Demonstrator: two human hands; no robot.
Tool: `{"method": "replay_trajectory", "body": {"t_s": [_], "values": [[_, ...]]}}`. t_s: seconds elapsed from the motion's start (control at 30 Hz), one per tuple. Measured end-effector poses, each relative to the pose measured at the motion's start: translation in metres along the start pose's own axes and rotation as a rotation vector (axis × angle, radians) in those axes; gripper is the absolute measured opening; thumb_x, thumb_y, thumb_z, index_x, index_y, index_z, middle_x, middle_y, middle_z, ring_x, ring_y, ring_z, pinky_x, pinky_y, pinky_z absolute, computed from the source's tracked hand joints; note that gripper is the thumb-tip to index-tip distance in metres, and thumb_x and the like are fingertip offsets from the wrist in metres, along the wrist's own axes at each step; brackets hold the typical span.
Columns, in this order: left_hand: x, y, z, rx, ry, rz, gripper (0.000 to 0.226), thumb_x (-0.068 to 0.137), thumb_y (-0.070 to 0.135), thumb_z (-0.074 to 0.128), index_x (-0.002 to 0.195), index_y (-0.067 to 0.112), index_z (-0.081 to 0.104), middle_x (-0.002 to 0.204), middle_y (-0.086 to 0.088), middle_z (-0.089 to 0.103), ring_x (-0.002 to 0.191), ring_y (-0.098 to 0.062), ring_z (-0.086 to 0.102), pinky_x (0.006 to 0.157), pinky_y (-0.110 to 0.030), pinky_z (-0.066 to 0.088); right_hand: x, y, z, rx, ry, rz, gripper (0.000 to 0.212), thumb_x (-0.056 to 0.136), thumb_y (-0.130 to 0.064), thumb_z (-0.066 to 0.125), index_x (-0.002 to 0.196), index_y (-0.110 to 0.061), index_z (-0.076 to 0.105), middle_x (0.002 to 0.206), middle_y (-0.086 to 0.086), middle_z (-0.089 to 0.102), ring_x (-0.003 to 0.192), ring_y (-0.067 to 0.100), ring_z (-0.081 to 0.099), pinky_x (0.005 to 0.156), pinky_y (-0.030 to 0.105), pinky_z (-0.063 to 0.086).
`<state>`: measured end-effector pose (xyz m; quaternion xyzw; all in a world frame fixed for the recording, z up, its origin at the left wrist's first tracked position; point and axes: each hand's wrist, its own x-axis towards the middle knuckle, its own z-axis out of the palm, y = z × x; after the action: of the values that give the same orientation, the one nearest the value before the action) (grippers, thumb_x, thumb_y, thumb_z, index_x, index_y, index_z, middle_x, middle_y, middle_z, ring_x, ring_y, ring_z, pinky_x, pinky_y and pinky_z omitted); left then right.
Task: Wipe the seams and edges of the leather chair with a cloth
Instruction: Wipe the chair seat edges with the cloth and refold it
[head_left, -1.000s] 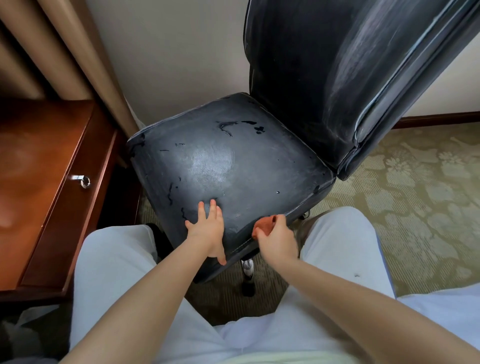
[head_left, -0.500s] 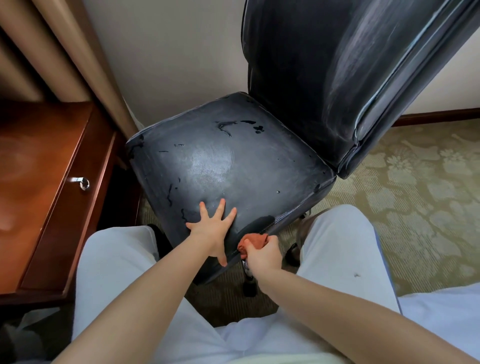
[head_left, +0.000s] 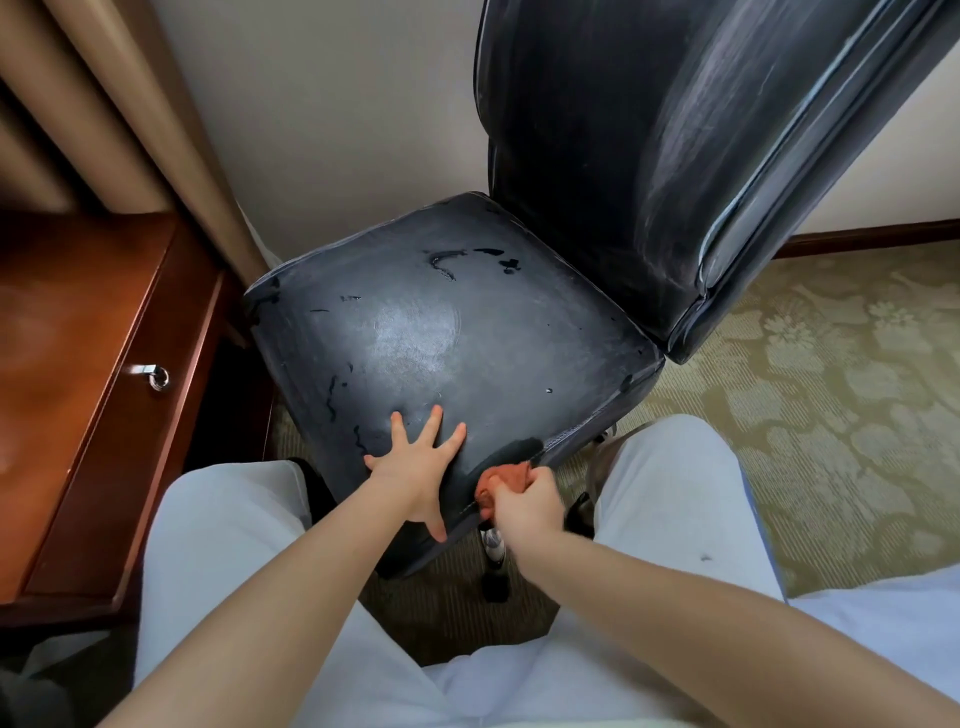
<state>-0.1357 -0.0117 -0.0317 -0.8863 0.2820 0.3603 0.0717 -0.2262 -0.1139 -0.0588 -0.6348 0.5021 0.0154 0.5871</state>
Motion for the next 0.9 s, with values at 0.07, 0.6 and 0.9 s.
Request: {"method": "replay_trajectory", "body": {"t_s": [0.07,0.6,0.9], "values": [[-0.001,0.0,-0.001,0.008,-0.008,0.005,0.133,0.062,0.04,0.085,0.147,0.035,-0.018,0.152,0.002,-0.032,0.136,-0.048,-0.025,0.101,-0.074,0.02,0.028,-0.014,-0.014,0.056,0.13,-0.019,0.023,0.082,-0.019,0.061,0.101,-0.012,0.05,0.088,0.008,0.066,0.07,0.023,0.065,0.066,0.027,0.052],[-0.008,-0.015,-0.01,0.203,-0.042,0.006,0.137,0.063,0.018,0.087,0.144,0.04,-0.021,0.152,0.006,-0.033,0.14,-0.045,-0.015,0.094,-0.052,0.048,0.01,-0.018,-0.012,0.142,0.106,0.056,0.015,0.087,-0.013,0.059,0.098,-0.009,0.05,0.078,0.01,0.066,0.056,0.014,0.057,0.063,0.031,0.048],[-0.008,-0.017,-0.007,0.249,0.012,0.004,0.136,0.061,0.02,0.088,0.145,0.04,-0.018,0.154,0.006,-0.028,0.142,-0.042,-0.01,0.09,-0.049,0.052,-0.019,0.01,0.026,0.024,-0.05,0.108,0.014,0.086,-0.018,0.062,0.095,-0.015,0.051,0.074,0.005,0.065,0.055,0.011,0.06,0.051,0.023,0.046]]}}
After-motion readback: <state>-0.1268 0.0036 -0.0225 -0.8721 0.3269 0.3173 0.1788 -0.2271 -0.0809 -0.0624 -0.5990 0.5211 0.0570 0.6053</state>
